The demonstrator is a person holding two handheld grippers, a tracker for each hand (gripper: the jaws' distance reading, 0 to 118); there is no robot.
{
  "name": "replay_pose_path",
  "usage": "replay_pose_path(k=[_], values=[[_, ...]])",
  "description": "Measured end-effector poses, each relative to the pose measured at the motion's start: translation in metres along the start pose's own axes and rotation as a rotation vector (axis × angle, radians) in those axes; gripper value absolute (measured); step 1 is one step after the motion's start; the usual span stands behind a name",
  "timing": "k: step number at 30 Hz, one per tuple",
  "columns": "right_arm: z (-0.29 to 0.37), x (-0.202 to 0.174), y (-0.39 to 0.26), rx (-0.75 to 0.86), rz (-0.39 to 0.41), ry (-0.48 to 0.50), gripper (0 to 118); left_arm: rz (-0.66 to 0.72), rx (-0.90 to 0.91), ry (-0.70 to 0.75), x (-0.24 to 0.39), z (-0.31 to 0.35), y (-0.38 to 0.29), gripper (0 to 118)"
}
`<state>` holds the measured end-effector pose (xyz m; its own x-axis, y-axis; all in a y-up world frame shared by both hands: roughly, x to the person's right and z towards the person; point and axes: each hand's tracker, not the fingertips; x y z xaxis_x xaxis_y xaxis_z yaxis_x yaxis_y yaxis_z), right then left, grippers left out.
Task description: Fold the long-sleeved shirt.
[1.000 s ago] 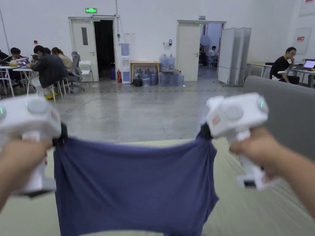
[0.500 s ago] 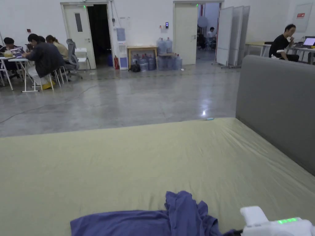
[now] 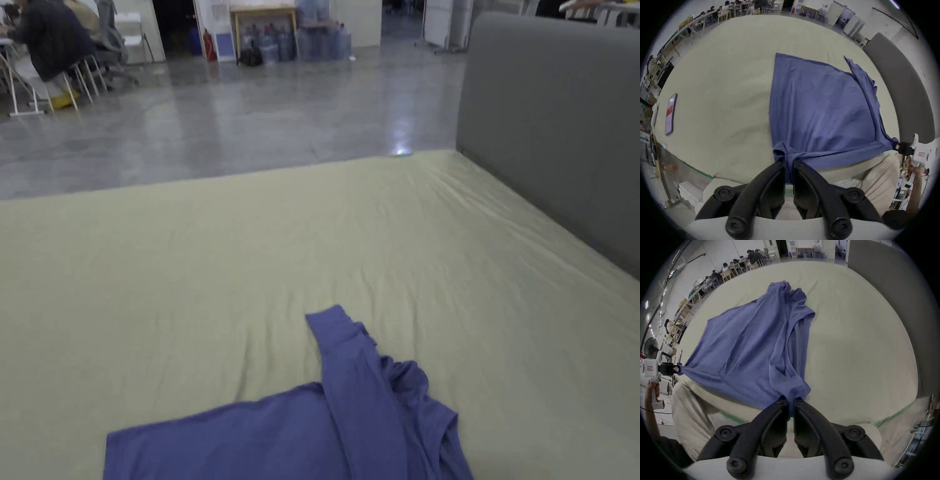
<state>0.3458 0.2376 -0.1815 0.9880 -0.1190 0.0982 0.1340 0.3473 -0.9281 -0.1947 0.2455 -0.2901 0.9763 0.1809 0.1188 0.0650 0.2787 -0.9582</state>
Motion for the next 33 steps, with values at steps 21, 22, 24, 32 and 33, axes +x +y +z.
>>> replay_pose_path(k=[21, 22, 24, 32, 33], values=[[-0.073, 0.019, 0.014, -0.265, -0.121, -0.023, 64, 0.16, -0.139, -0.007, -0.012, -0.058, 0.003, 118], [-0.064, 0.019, 0.014, -0.255, -0.112, -0.033, 102, 0.152, -0.085, -0.017, -0.009, -0.046, 0.005, 118], [-0.03, 0.016, 0.013, -0.2, -0.053, -0.111, 118, 0.173, 0.156, -0.034, -0.003, -0.01, 0.008, 118], [0.022, 0.002, 0.02, -0.003, -0.14, -0.047, 117, 0.144, 0.096, -0.116, 0.05, 0.011, 0.021, 110], [0.016, -0.002, 0.02, 0.003, -0.151, -0.026, 90, 0.135, 0.113, -0.099, 0.052, 0.002, 0.023, 49]])
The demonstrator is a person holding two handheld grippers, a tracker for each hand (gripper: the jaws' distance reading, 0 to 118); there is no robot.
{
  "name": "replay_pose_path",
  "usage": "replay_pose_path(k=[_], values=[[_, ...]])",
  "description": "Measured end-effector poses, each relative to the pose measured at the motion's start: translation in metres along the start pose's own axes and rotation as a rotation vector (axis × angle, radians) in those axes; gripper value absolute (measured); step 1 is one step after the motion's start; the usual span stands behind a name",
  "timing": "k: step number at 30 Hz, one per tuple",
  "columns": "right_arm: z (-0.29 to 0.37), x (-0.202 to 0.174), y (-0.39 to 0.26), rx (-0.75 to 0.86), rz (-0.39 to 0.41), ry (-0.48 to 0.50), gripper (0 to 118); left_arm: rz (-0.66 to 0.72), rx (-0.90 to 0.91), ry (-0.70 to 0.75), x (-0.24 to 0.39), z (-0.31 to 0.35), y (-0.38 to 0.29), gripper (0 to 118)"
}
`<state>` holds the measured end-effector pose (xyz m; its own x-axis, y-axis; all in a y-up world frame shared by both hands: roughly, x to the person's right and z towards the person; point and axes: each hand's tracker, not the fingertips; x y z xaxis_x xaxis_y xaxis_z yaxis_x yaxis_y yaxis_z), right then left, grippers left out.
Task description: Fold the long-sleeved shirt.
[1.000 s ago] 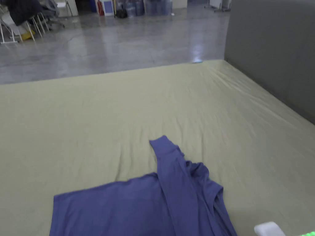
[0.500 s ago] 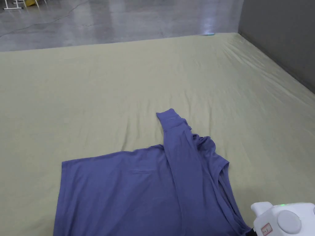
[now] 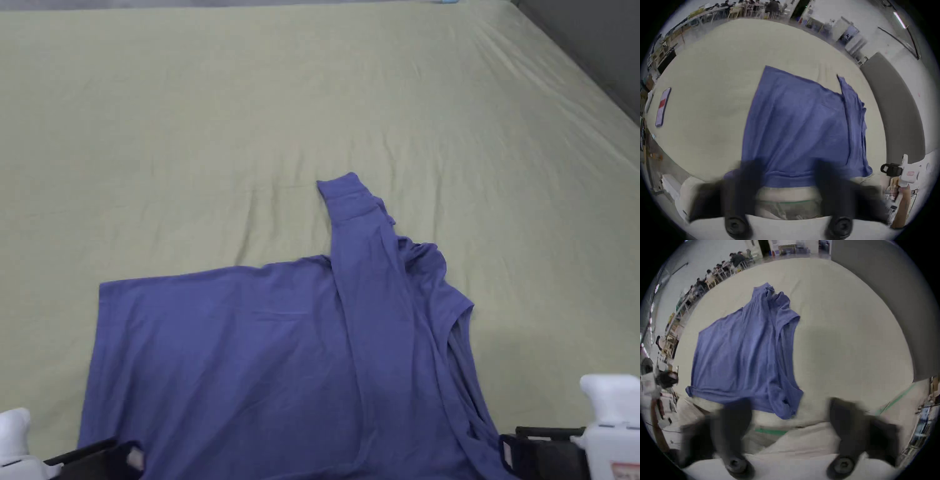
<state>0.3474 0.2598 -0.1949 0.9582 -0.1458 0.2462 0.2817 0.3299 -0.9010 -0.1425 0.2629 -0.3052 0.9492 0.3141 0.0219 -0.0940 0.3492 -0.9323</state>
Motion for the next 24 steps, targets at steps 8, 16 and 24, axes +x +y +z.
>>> replay_pose_path(k=[8, 16, 24], values=[[-0.044, -0.048, 0.116, 0.044, 0.063, 0.149, 3, -0.011, -0.061, -0.093, 0.03, -0.026, 0.013, 0], [-0.134, -0.119, 0.341, 0.103, 0.149, 0.1, 118, -0.071, 0.022, 0.009, 0.025, -0.002, 0.033, 0], [-0.237, -0.142, 0.43, -0.051, 0.032, -0.049, 115, -0.019, -0.033, 0.025, 0.007, -0.005, 0.02, 0]])
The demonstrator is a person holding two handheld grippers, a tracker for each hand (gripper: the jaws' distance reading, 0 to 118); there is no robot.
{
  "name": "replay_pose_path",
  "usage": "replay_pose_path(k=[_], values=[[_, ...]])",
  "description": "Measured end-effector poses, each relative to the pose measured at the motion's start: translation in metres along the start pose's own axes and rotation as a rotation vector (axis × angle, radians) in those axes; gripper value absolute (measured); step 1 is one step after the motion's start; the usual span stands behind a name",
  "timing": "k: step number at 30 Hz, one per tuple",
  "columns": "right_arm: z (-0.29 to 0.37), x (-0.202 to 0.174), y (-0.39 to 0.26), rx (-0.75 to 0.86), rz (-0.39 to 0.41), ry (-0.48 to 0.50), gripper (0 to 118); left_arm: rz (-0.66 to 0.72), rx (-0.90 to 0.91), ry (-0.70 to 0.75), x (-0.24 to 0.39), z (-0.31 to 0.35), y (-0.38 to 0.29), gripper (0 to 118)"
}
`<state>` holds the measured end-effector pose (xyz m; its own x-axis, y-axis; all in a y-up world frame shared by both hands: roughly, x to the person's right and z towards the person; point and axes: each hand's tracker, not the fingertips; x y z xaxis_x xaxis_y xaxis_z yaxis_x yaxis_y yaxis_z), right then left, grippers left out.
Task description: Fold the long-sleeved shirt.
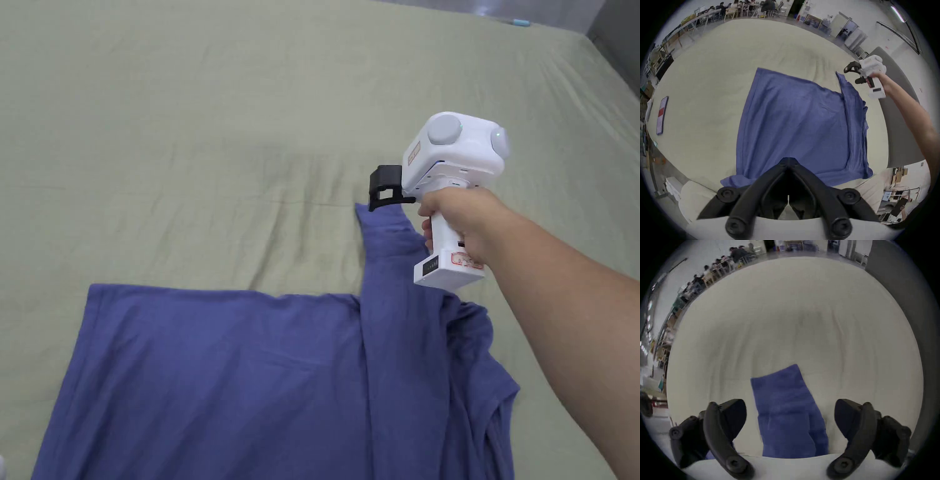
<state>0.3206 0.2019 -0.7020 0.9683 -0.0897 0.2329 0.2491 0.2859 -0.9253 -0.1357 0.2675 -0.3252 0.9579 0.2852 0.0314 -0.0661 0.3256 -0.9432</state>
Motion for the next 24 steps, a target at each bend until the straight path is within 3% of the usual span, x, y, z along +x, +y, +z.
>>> replay_pose_path(k=[2, 4, 6, 8, 9, 10, 11, 12, 17, 24], values=[[-0.008, -0.004, 0.003, -0.016, -0.009, 0.007, 106, 0.003, -0.018, 0.014, -0.005, -0.002, -0.003, 0], [-0.017, -0.009, 0.005, -0.043, 0.023, -0.007, 89, 0.005, -0.03, 0.02, -0.006, -0.006, -0.003, 0], [-0.019, -0.016, 0.001, -0.051, 0.133, -0.067, 67, 0.008, -0.04, 0.02, -0.008, -0.009, -0.002, 0], [-0.022, -0.019, -0.001, -0.047, 0.208, -0.089, 58, 0.007, -0.04, 0.017, -0.005, -0.009, -0.001, 0], [-0.018, -0.019, -0.001, -0.031, 0.228, -0.089, 41, 0.005, -0.04, 0.013, -0.003, -0.01, -0.001, 0], [-0.014, -0.02, -0.001, -0.012, 0.237, -0.085, 16, 0.002, -0.038, 0.009, -0.001, -0.01, 0.0, 0], [-0.01, -0.022, -0.004, 0.024, 0.248, -0.096, 7, -0.002, -0.034, 0.004, 0.001, -0.009, 0.0, 0], [-0.001, -0.022, -0.006, 0.079, 0.27, -0.112, 7, -0.005, -0.034, -0.002, 0.004, -0.01, -0.001, 0], [0.048, -0.021, -0.013, 0.139, 0.355, -0.009, 7, -0.023, -0.027, -0.033, 0.012, -0.006, -0.002, 0], [0.154, -0.004, -0.057, 0.232, 0.368, 0.094, 7, -0.019, -0.019, -0.049, 0.013, 0.002, -0.009, 0]])
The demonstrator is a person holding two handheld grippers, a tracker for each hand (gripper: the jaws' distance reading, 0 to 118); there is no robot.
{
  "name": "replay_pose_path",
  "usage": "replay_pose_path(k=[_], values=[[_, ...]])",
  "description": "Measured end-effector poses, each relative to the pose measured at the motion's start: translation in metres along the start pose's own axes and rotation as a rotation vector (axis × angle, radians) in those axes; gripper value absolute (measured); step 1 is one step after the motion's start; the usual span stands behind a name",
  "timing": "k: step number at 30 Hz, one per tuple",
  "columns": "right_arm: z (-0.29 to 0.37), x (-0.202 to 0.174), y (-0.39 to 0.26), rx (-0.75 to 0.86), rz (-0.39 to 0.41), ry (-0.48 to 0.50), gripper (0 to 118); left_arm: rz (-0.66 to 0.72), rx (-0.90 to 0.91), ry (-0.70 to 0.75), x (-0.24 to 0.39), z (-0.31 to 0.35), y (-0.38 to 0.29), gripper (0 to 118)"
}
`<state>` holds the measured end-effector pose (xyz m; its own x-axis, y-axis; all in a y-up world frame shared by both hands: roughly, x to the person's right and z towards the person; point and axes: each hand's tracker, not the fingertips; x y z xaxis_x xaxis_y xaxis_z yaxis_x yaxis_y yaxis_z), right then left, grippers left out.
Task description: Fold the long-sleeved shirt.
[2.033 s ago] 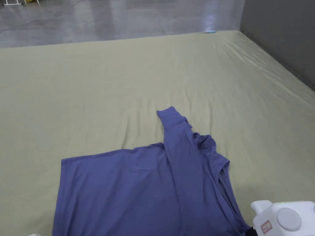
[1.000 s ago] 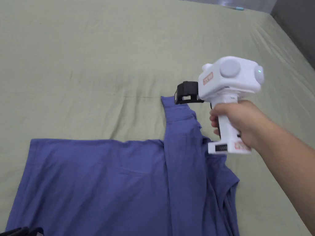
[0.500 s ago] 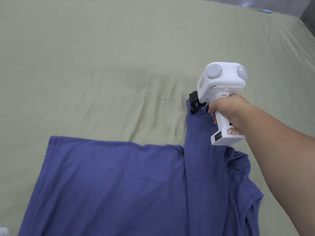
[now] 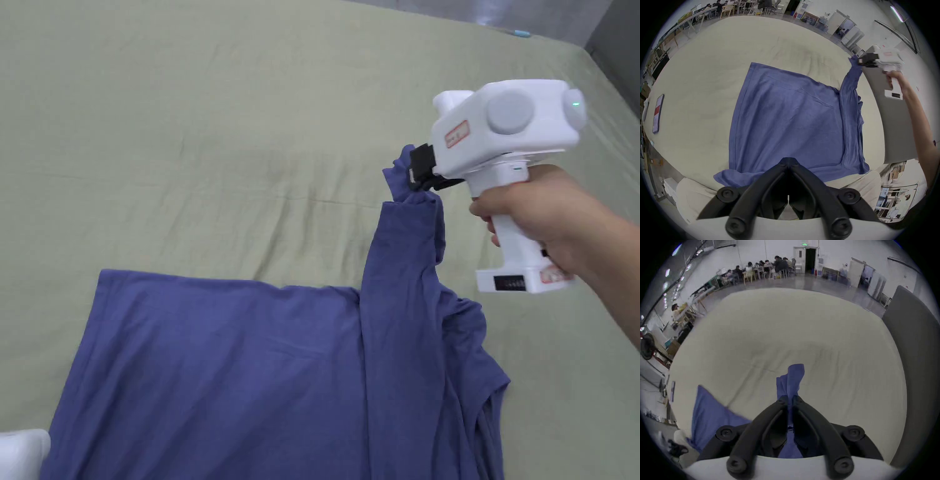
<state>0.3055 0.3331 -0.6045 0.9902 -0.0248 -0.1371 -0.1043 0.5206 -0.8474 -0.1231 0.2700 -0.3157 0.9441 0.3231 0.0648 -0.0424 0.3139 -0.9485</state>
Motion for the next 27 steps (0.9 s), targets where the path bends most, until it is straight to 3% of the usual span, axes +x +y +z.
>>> replay_pose_path(k=[4, 8, 11, 15, 19, 21, 23, 27], values=[[0.061, -0.013, -0.059, 0.027, -0.019, 0.043, 7, 0.011, 0.01, -0.014, -0.001, 0.005, -0.005, 0], [0.096, -0.027, -0.149, -0.012, -0.088, 0.094, 7, 0.006, 0.006, -0.026, 0.002, 0.004, -0.009, 0], [0.09, -0.033, -0.214, -0.102, -0.159, 0.126, 7, -0.008, 0.0, -0.038, 0.008, 0.004, -0.012, 0], [0.06, -0.039, -0.278, -0.194, -0.259, 0.099, 7, -0.025, 0.001, -0.059, 0.017, 0.006, -0.017, 0], [0.021, -0.043, -0.313, -0.259, -0.303, 0.042, 7, -0.035, -0.009, -0.062, 0.016, 0.007, -0.021, 0], [0.003, -0.042, -0.324, -0.295, -0.307, 0.041, 7, -0.037, -0.01, -0.061, 0.016, 0.008, -0.023, 0], [-0.002, -0.039, -0.329, -0.255, -0.368, 0.063, 7, -0.037, -0.007, -0.059, 0.016, 0.01, -0.025, 0], [0.001, -0.035, -0.324, -0.277, -0.373, 0.069, 11, -0.037, -0.005, -0.047, 0.015, 0.01, -0.025, 0]])
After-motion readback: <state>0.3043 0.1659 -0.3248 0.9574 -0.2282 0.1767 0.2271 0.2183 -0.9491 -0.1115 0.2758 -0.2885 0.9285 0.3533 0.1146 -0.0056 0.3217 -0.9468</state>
